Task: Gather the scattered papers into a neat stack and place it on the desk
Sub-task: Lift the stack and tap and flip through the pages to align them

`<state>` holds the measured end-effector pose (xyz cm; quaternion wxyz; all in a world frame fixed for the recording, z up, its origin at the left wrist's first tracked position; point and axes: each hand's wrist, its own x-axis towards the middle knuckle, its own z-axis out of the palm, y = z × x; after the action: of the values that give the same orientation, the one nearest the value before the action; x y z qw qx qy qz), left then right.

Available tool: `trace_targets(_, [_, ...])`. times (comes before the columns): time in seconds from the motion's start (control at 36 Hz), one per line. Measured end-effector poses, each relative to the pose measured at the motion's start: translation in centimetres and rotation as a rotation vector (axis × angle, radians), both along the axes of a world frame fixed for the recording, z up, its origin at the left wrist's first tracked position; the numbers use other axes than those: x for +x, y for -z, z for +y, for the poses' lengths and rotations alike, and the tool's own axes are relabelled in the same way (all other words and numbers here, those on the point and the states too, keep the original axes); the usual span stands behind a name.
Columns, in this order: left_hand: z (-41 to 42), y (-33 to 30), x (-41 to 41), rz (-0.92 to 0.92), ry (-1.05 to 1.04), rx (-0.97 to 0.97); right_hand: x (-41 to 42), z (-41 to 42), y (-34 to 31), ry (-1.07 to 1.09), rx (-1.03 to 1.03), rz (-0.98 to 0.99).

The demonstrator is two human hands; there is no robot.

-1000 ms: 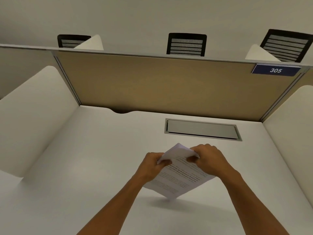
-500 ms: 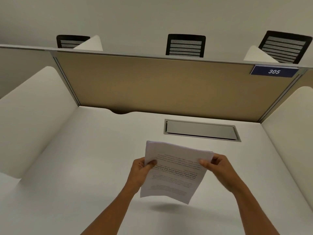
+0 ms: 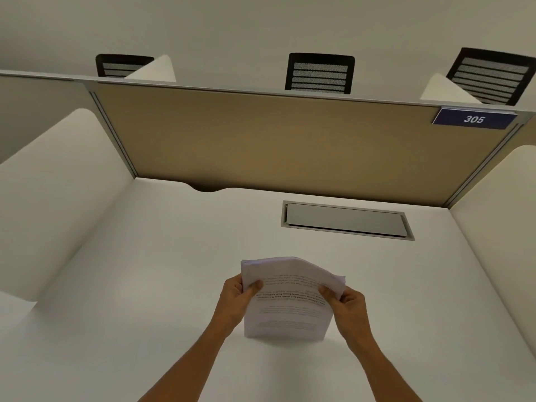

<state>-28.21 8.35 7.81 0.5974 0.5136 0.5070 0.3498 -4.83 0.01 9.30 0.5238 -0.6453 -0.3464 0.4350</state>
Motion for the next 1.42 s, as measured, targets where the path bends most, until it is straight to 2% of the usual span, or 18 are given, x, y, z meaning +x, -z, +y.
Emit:
trace_targets(0.5, [0.3,-0.2,0.5,0.018,0.027,0.096,-0.7,0.6,-0.4,0.05,0.018,0.03])
trace_targets(0.94, [0.0,-0.1,0.3,-0.001,-0.016,0.016,0.4,0.5,-0.2,-0.085,-0.045,0.017])
trace_targets(1.42, [-1.0,1.3,-0.1,0.027,0.001,-0.037,0.3,-0.1,1.3,-0.12,-0.094,0.014])
